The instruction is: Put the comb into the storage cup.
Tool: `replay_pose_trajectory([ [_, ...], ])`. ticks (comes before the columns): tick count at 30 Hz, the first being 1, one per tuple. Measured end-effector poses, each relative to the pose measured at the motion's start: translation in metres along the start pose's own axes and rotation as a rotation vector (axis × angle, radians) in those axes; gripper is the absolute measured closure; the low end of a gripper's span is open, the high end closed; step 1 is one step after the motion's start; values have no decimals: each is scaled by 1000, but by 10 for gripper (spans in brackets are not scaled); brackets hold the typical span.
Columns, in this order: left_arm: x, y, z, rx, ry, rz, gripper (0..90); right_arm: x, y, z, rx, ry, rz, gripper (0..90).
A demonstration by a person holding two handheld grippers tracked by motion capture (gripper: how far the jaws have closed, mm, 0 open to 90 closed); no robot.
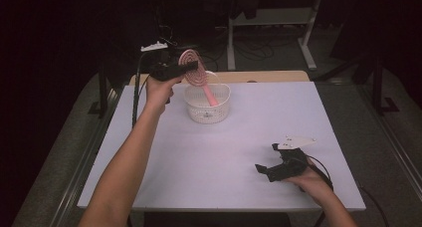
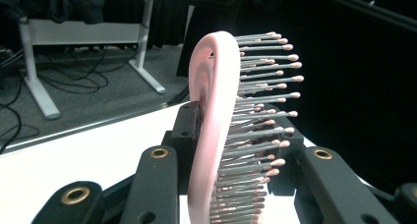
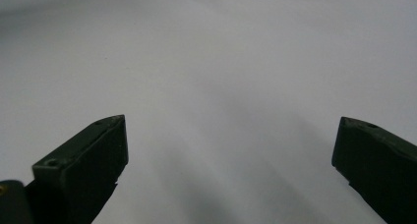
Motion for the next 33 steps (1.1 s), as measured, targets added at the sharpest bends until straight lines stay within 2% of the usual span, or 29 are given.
replay_pose_trajectory([
  [8, -7, -10, 14, -26, 13, -19, 646, 0, -1, 0, -6, 6, -1, 0],
  [23, -18, -15, 31, -63, 29, -44, 645, -1, -1, 1, -10, 9, -1, 0],
  [33, -29, -10, 36, -47, 63, -48, 639, -1, -2, 1, -12, 12, 1, 0],
])
Point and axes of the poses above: each handheld gripper's, and its own axes: y roughly backward along the jaws, z roughly out of its underside, x roughly to its right, the point moved 2 cm from there along -y, roughly forward along the jaws, and after that the axes turned 2 degrees about y, right-handed, at the moved point
